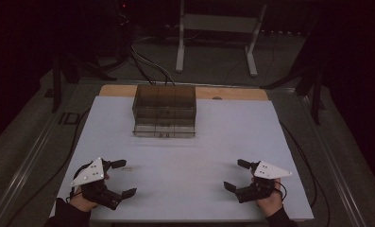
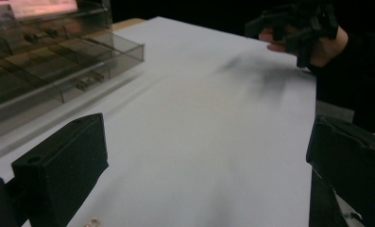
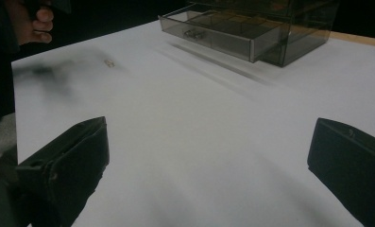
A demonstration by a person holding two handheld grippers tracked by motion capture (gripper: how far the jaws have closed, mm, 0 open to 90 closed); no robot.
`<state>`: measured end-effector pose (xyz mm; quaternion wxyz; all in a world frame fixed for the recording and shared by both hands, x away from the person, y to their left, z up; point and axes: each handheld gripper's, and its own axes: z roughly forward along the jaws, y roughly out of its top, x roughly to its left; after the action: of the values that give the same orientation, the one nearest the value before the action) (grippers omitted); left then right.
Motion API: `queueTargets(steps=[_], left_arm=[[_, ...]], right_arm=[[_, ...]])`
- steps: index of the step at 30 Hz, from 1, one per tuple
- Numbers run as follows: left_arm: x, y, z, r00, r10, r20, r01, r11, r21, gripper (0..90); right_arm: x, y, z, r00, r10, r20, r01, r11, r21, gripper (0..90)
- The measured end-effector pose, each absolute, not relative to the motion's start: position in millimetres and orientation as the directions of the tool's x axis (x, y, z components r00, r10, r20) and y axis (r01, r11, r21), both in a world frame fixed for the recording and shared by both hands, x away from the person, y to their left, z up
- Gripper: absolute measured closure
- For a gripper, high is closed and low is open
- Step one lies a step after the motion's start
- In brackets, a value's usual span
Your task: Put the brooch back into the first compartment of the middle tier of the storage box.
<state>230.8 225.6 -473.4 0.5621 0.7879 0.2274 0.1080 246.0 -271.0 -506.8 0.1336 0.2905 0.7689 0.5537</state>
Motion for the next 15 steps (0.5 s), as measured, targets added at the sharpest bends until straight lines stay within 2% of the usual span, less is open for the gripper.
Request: queueTargets(steps=[15], left_arm=[[244.3, 234.1, -461.2, 0.847, 0.525, -0.083, 0.236, -0.232, 0.944, 0.3]], right_arm=[[247.5, -269.5, -507.8, -0.796, 0.593, 0.125, 0.306, 0.216, 0.927, 0.0]])
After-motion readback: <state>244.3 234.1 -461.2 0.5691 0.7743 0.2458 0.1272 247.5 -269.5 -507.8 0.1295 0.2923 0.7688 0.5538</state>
